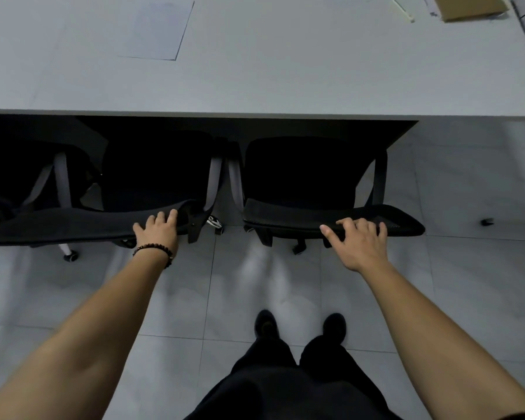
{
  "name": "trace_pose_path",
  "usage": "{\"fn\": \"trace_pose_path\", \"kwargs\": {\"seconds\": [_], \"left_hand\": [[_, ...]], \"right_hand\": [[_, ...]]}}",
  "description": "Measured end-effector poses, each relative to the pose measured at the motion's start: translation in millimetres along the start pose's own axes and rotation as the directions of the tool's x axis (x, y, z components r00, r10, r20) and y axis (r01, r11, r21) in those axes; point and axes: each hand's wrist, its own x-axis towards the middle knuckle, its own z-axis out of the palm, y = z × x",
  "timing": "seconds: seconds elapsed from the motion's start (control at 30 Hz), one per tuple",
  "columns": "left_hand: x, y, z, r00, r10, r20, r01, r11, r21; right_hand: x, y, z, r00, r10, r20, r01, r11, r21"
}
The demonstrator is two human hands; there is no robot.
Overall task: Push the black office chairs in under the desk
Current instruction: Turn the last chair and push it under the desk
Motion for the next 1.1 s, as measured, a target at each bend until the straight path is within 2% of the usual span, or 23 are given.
{"fn": "trace_pose_path", "kwargs": {"seconds": [0.17,0.23,0.27,0.3,0.37,0.43,0.47,0.53,0.63,0.9,1.1], "left_hand": [[-6.0,11.7,-4.2,0.998,-0.056,0.027,0.056,0.998,-0.02],[-12.1,35.1,-9.1,0.999,-0.048,-0.023,0.044,0.992,-0.119],[-15.1,52.9,-12.2,0.998,-0.01,-0.055,-0.004,0.971,-0.24],[-20.0,74.6,-16.7,0.996,0.051,-0.074,-0.076,0.914,-0.399],[-37.2,122.1,-26.6,0.977,0.208,-0.051,-0.182,0.679,-0.712],[-54.4,157.3,-31.9,0.965,0.261,-0.002,-0.13,0.473,-0.871],[-58.8,167.0,-32.2,0.972,0.236,0.015,-0.092,0.438,-0.894],[-62.7,173.8,-29.8,0.978,0.207,0.026,-0.072,0.454,-0.888],[-63.8,176.4,-23.4,0.972,0.234,0.013,-0.11,0.502,-0.858],[-63.9,209.6,-27.8,0.967,0.253,-0.012,-0.14,0.495,-0.857],[-70.6,222.7,-22.8,0.967,0.254,-0.037,-0.184,0.587,-0.788]], "right_hand": [[-2.8,4.4,-1.6,1.0,-0.009,0.004,0.009,1.0,-0.016],[-2.4,4.5,-2.9,1.0,-0.01,0.006,0.01,1.0,-0.023],[-2.3,5.1,-3.7,1.0,-0.007,0.007,0.007,1.0,-0.021],[-2.3,6.0,-4.4,1.0,-0.002,0.004,0.002,1.0,-0.019],[-3.7,8.6,-5.7,1.0,0.007,-0.005,-0.007,1.0,-0.026],[-4.7,12.2,-5.1,1.0,0.014,-0.005,-0.015,0.999,-0.039],[-4.9,14.7,-4.1,1.0,0.017,-0.006,-0.018,0.999,-0.043],[-5.5,20.0,-2.4,1.0,0.016,-0.005,-0.016,0.999,-0.041],[-8.5,28.0,-0.2,1.0,0.014,-0.018,-0.015,0.999,-0.034],[-4.7,60.6,-7.2,0.999,0.011,-0.035,-0.014,0.997,-0.08],[-8.8,77.8,-8.7,1.0,0.011,0.01,-0.01,0.997,-0.077]]}}
